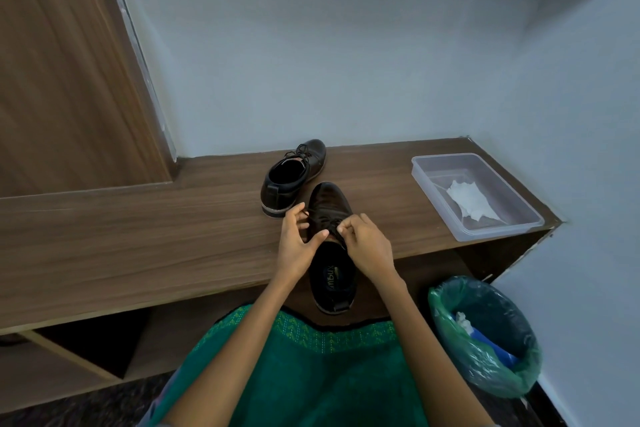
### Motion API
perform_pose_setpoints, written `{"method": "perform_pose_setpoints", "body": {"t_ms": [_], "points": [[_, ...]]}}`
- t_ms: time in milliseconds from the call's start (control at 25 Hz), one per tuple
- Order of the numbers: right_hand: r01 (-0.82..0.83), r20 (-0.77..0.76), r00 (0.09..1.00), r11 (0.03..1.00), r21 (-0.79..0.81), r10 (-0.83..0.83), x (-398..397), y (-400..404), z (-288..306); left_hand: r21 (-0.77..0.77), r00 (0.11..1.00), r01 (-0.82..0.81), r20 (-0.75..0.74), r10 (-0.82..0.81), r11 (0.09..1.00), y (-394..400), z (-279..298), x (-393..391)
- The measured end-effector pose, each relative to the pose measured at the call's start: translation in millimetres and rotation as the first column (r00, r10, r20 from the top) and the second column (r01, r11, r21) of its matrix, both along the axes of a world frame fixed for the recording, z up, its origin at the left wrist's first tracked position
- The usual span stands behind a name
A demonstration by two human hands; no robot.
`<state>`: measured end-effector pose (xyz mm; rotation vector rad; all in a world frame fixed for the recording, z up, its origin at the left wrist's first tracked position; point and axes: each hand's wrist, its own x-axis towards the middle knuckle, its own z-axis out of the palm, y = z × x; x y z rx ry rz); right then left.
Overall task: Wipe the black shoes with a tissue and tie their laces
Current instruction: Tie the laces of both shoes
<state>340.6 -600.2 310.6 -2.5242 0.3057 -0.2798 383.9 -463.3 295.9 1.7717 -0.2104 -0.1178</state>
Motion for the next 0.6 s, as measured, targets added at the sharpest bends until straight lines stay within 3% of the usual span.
{"method": "perform_pose_setpoints", "body": {"t_ms": [80,240,520,600], "points": [[0.007,0.02,1.0,0.999,-0.047,-0.006,-2.4,2.2,-1.2,-0.025,1.0,-0.03,-0.01,0.029,0.999,-0.7,-2.5,-3.2],[0.007,0.067,0.998,0.986,0.165,-0.018,-5.6,-2.9,0.0,-0.059,0.999,-0.044,-0.015,0.043,0.997,-1.0,-3.9,-4.9],[-0.081,-0.008,0.997,0.987,-0.138,0.081,7.6,-1.7,8.0,-0.063,0.999,-0.043,-0.01,0.043,0.997,1.6,-6.7,-5.3],[-0.075,0.01,0.997,0.991,-0.108,0.077,6.5,-4.6,4.7,-0.066,0.999,-0.047,-0.009,0.047,0.997,1.5,-6.9,-4.7]]}}
